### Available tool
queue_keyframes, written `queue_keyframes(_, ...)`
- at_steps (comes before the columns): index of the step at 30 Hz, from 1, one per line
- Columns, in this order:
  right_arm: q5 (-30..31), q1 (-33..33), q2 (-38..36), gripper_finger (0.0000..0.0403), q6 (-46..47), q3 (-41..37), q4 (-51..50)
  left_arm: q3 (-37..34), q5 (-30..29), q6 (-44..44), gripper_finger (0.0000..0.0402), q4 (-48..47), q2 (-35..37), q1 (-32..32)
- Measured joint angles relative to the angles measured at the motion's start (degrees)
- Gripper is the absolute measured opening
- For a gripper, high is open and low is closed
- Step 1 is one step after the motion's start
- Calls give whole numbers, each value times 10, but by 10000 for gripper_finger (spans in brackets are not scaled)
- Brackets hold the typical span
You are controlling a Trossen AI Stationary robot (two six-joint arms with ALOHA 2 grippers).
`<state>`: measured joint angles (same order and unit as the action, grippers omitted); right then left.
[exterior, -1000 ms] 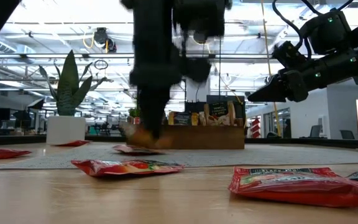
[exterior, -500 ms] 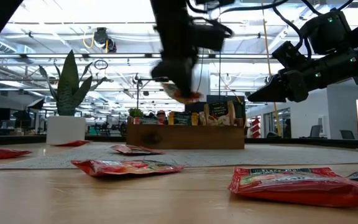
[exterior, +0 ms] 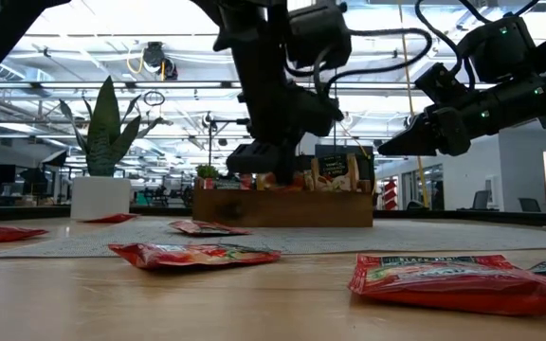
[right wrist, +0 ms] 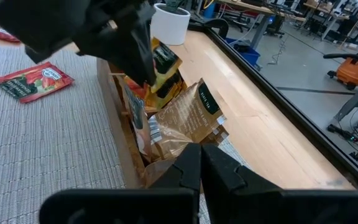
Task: Pick & Place Tea
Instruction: Put the yellow tea into the middle part of the wooden organizer
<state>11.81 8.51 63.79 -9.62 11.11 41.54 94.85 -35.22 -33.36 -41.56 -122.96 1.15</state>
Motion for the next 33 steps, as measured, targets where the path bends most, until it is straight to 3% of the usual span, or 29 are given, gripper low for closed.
queue_keyframes(5, 0, 0, 0, 0, 0, 0, 0, -3, 0, 1, 8, -9, 0, -1)
queue_keyframes(8, 0, 0, 0, 0, -1, 0, 0, -3, -7, 10, 39, -10, 0, 3)
queue_keyframes(16, 0, 0, 0, 0, -1, 0, 0, -3, -110, 19, 138, -11, 0, 19)
queue_keyframes(23, 0, 0, 0, 0, -1, 0, 0, 13, -181, 49, 166, -12, 0, 36)
queue_keyframes(27, 0, 0, 0, 0, -1, 0, 0, 59, -72, 116, 138, -51, 1, 31)
queue_keyframes(33, 0, 0, 0, 0, -1, 0, 0, 114, 113, 237, 13, -118, 2, -20)
